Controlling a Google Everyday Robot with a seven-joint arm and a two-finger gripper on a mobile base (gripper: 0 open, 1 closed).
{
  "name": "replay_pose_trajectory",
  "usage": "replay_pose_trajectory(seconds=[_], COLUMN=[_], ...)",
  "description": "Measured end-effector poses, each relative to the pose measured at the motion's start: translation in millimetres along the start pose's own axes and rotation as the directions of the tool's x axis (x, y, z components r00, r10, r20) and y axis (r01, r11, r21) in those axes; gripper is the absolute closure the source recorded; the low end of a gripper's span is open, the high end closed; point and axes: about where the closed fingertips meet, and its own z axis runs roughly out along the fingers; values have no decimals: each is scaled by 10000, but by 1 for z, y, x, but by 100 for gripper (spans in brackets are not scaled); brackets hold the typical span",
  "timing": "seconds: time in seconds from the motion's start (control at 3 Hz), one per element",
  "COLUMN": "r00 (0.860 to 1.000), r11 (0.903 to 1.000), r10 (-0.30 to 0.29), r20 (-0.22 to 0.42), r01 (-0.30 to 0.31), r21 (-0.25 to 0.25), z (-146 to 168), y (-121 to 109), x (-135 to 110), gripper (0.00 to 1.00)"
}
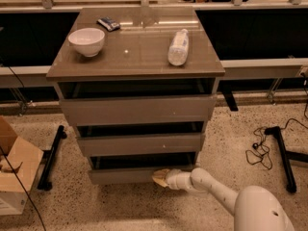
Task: Close bottom drawer
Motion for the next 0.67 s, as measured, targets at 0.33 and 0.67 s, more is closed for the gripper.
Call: replay_pose_trajectory(seconds=[0.33,0.67], r00=[9999,9999], r11=[9999,9999], r10=[-104,-101], r20=[61,63], r01=[104,101], r21=[-98,-114], z=[5,6], y=[-4,-3], x=[-8,-8], gripper=[5,0])
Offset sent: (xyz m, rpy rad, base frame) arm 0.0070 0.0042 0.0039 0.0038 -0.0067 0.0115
